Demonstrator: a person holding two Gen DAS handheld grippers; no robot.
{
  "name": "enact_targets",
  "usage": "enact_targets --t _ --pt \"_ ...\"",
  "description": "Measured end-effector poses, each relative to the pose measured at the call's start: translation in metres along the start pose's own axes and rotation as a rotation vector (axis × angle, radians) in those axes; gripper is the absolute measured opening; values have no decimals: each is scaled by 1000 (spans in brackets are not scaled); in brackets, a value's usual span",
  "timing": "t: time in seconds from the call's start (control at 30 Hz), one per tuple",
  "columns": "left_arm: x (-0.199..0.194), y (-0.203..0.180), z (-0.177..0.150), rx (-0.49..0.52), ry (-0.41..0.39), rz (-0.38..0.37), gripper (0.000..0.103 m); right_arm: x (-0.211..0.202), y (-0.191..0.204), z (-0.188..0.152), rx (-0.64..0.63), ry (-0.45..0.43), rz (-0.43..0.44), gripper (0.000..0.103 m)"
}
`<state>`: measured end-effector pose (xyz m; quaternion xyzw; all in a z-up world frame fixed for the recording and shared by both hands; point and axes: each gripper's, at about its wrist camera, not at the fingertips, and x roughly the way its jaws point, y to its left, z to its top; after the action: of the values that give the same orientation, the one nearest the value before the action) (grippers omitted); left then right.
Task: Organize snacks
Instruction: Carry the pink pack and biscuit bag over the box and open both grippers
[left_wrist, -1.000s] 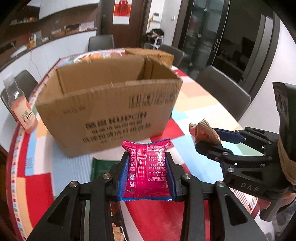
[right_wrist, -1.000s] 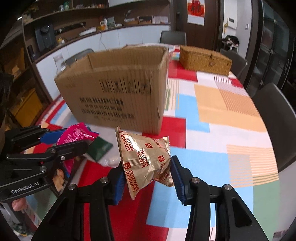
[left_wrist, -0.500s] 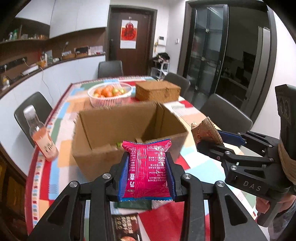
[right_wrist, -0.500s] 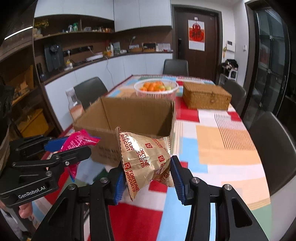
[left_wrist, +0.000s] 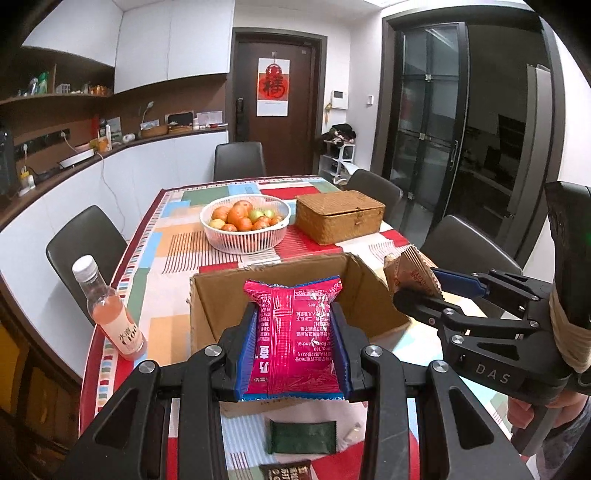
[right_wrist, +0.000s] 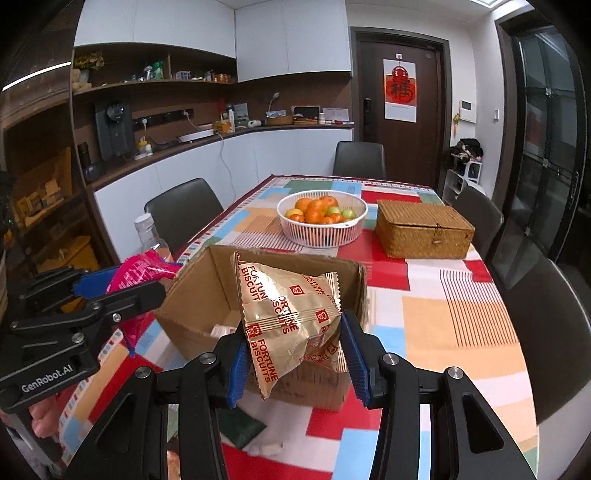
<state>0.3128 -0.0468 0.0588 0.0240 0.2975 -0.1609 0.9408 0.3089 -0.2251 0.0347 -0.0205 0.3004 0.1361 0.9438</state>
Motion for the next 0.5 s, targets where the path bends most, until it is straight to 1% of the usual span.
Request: enact_targets --t 0.13,0.27,0.5 --pt "13 10 8 -13 19 2 36 11 1 9 -10 11 8 46" --pt "28 17 13 -17 44 15 36 25 2 17 -25 27 -1 46" --pt "49 28 14 -35 83 23 36 46 2 21 -24 66 4 46"
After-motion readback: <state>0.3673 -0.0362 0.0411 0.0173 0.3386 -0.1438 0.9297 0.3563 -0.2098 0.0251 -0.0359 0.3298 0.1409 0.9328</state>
